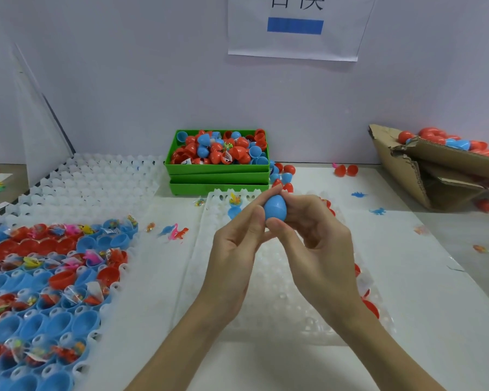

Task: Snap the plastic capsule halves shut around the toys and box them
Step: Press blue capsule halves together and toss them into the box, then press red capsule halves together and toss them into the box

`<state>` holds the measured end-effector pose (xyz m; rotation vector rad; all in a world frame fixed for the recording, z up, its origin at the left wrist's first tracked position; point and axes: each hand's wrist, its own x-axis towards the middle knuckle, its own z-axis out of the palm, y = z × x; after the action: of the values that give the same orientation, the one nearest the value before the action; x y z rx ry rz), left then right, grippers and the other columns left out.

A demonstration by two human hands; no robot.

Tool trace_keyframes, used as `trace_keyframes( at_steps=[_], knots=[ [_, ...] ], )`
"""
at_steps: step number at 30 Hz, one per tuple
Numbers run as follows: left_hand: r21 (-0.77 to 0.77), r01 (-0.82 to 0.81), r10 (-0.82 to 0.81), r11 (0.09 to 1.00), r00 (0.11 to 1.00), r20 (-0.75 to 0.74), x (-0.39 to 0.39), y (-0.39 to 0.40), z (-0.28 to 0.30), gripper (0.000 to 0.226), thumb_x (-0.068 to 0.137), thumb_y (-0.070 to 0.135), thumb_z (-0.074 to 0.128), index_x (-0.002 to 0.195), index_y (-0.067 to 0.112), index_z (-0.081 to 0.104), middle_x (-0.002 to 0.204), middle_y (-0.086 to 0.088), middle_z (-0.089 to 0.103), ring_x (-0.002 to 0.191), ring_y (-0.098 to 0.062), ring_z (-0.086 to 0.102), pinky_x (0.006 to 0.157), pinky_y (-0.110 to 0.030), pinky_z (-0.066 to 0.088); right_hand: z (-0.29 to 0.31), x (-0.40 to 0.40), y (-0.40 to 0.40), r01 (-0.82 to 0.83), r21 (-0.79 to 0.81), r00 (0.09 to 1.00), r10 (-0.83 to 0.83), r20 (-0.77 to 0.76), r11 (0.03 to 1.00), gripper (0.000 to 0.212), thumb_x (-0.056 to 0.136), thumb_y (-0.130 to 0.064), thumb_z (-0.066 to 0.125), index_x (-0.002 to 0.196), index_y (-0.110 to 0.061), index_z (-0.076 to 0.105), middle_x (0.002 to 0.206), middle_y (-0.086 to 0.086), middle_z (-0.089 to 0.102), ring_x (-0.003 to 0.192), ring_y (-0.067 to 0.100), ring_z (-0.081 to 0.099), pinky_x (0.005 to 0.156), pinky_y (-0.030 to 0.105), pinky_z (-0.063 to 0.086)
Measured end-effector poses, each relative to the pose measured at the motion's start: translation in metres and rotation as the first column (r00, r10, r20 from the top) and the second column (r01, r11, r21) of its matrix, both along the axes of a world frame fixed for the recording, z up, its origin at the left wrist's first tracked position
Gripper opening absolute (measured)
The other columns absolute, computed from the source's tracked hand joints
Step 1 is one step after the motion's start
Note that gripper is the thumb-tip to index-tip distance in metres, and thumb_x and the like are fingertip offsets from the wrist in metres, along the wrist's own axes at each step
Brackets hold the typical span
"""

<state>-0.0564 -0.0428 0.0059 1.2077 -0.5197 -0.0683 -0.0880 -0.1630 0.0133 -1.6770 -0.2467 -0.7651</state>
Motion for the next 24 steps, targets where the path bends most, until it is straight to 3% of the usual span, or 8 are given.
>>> trace_keyframes(
  at_steps=[5, 8, 13, 15, 17, 20, 22, 24],
  knots=[
    [0.054, -0.118, 0.116, 0.992, 0.993, 0.025, -0.002, -0.002, -0.001, 0.038, 0.102, 0.046, 0.055, 0.134, 0.033, 0.071, 0.134, 0.011, 0.071, 0.121, -0.011, 0.069, 0.105, -0.022, 0.051, -0.003, 0.003, -0.005, -0.046, 0.062, 0.995, 0.051, -0.083, 0.997, 0.025, 0.093, -0.024, 0.071, 0.117, -0.018, 0.07, 0.104, -0.011, 0.075, 0.101, 0.016, 0.074, 0.085, 0.025, 0.061],
    [0.153, -0.213, 0.203, 0.965, 0.976, 0.08, 0.003, -0.001, -0.001, 0.038, 0.103, 0.048, 0.051, 0.135, 0.04, 0.069, 0.125, 0.019, 0.073, 0.111, -0.008, 0.072, 0.089, -0.018, 0.057, 0.002, 0.005, -0.006, -0.05, 0.05, 0.985, 0.058, -0.164, 0.997, 0.026, 0.094, -0.031, 0.068, 0.116, -0.017, 0.071, 0.101, -0.007, 0.076, 0.096, 0.019, 0.075, 0.081, 0.032, 0.063],
    [0.122, -0.484, 0.467, 0.866, 0.872, 0.145, 0.014, 0.012, -0.003, 0.036, 0.105, 0.051, 0.042, 0.122, 0.034, 0.069, 0.103, 0.01, 0.078, 0.101, -0.012, 0.073, 0.073, -0.026, 0.062, 0.027, 0.012, -0.033, 0.075, 0.181, 0.963, -0.024, -0.267, 0.981, 0.024, 0.097, -0.037, 0.062, 0.119, -0.029, 0.066, 0.094, -0.013, 0.077, 0.087, 0.008, 0.074, 0.069, 0.017, 0.057],
    [0.114, -0.534, 0.516, 0.838, 0.843, 0.15, 0.016, 0.017, -0.005, 0.032, 0.107, 0.046, 0.041, 0.11, 0.032, 0.07, 0.094, 0.006, 0.076, 0.091, -0.014, 0.072, 0.068, -0.028, 0.061, 0.042, 0.026, -0.059, 0.08, 0.498, 0.946, 0.093, -0.312, 0.863, 0.016, 0.101, -0.023, 0.062, 0.116, -0.022, 0.067, 0.1, -0.007, 0.079, 0.098, 0.012, 0.076, 0.075, 0.018, 0.059],
    [0.145, -0.53, 0.514, 0.835, 0.847, 0.137, 0.018, 0.016, -0.007, 0.034, 0.109, 0.046, 0.043, 0.103, 0.029, 0.071, 0.088, 0.005, 0.075, 0.085, -0.015, 0.071, 0.066, -0.032, 0.059, 0.062, 0.051, -0.096, 0.024, 0.824, 0.939, 0.271, -0.213, 0.565, 0.015, 0.103, -0.006, 0.057, 0.116, -0.002, 0.064, 0.116, 0.011, 0.075, 0.108, 0.021, 0.074, 0.085, 0.024, 0.061],
    [0.218, -0.482, 0.461, 0.849, 0.876, 0.14, 0.018, 0.014, -0.011, 0.036, 0.103, 0.044, 0.043, 0.097, 0.023, 0.072, 0.083, 0.003, 0.074, 0.08, -0.015, 0.069, 0.066, -0.039, 0.058, 0.099, 0.093, -0.152, -0.007, 0.971, 0.963, 0.263, -0.058, 0.241, 0.032, 0.107, -0.001, 0.047, 0.137, 0.011, 0.049, 0.142, 0.026, 0.056, 0.125, 0.032, 0.063, 0.099, 0.033, 0.056],
    [0.265, -0.463, 0.431, 0.846, 0.886, 0.172, 0.018, 0.014, -0.013, 0.035, 0.101, 0.042, 0.043, 0.094, 0.024, 0.072, 0.08, 0.005, 0.074, 0.079, -0.013, 0.069, 0.065, -0.04, 0.058, 0.11, 0.111, -0.177, 0.027, 0.973, 0.97, 0.228, -0.08, 0.229, 0.042, 0.11, -0.002, 0.039, 0.151, 0.009, 0.036, 0.153, 0.029, 0.043, 0.138, 0.036, 0.052, 0.113, 0.035, 0.045],
    [0.304, -0.458, 0.414, 0.835, 0.888, 0.2, 0.018, 0.014, -0.013, 0.036, 0.1, 0.044, 0.042, 0.092, 0.025, 0.072, 0.078, 0.008, 0.073, 0.079, -0.01, 0.07, 0.064, -0.037, 0.057, 0.108, 0.116, -0.187, 0.113, 0.935, 0.944, 0.257, -0.206, 0.335, 0.046, 0.111, -0.001, 0.033, 0.155, 0.009, 0.027, 0.159, 0.029, 0.036, 0.144, 0.037, 0.045, 0.119, 0.035, 0.038]
  ],
)
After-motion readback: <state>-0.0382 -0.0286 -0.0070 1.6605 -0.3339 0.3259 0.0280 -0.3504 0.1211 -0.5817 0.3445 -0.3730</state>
